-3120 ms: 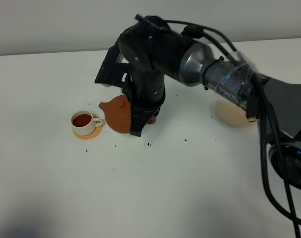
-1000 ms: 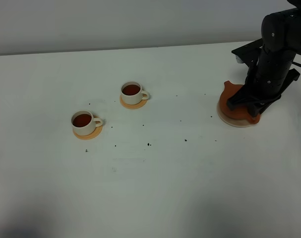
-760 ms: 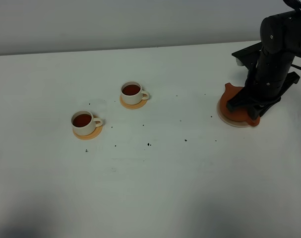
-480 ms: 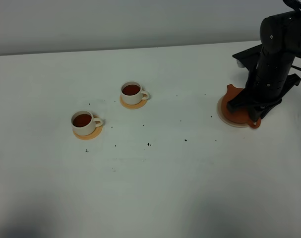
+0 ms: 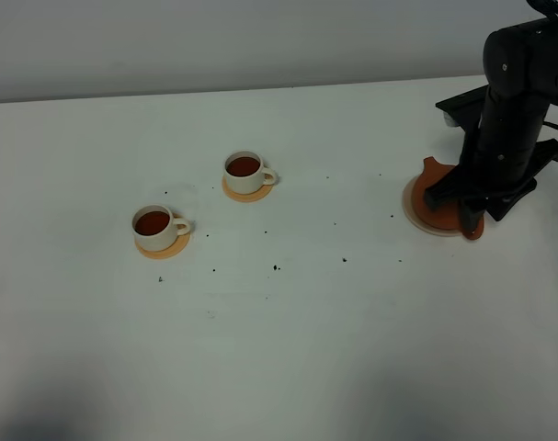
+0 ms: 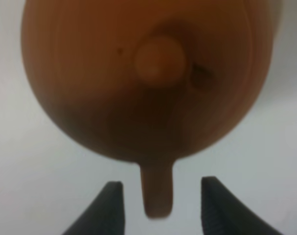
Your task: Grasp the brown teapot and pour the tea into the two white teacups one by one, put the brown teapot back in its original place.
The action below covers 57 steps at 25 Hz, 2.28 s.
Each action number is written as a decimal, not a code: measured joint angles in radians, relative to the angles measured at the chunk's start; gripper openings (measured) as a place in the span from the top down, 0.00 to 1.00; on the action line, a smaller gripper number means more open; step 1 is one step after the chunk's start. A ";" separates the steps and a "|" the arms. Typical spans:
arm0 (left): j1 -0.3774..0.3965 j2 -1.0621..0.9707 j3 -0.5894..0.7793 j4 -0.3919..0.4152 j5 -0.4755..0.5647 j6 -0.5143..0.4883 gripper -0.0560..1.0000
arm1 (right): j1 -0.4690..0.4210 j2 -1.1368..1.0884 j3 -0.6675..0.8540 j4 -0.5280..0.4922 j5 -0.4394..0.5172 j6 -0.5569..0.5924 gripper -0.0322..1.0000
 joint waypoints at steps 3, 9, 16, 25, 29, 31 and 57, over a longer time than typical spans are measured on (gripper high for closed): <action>0.000 0.000 0.000 0.000 0.000 0.000 0.51 | 0.000 -0.036 0.000 -0.003 0.056 0.037 0.58; 0.000 0.000 0.000 0.000 0.000 0.000 0.51 | -0.005 -0.184 0.026 -0.010 0.082 0.135 0.58; 0.000 0.000 0.000 0.000 0.000 0.000 0.51 | -0.008 -0.499 0.315 -0.015 0.082 0.188 0.63; 0.000 0.000 0.000 0.000 0.000 0.000 0.51 | -0.008 -1.048 0.793 0.024 0.091 0.206 0.69; 0.000 0.000 0.000 0.000 0.000 0.000 0.51 | -0.008 -1.247 0.882 0.032 0.095 0.207 0.71; 0.000 0.000 0.000 0.000 0.000 0.000 0.51 | -0.008 -1.323 0.899 0.035 0.095 0.207 0.72; 0.000 0.000 0.000 0.000 0.001 0.000 0.51 | -0.276 -1.836 1.074 0.065 -0.047 0.201 0.73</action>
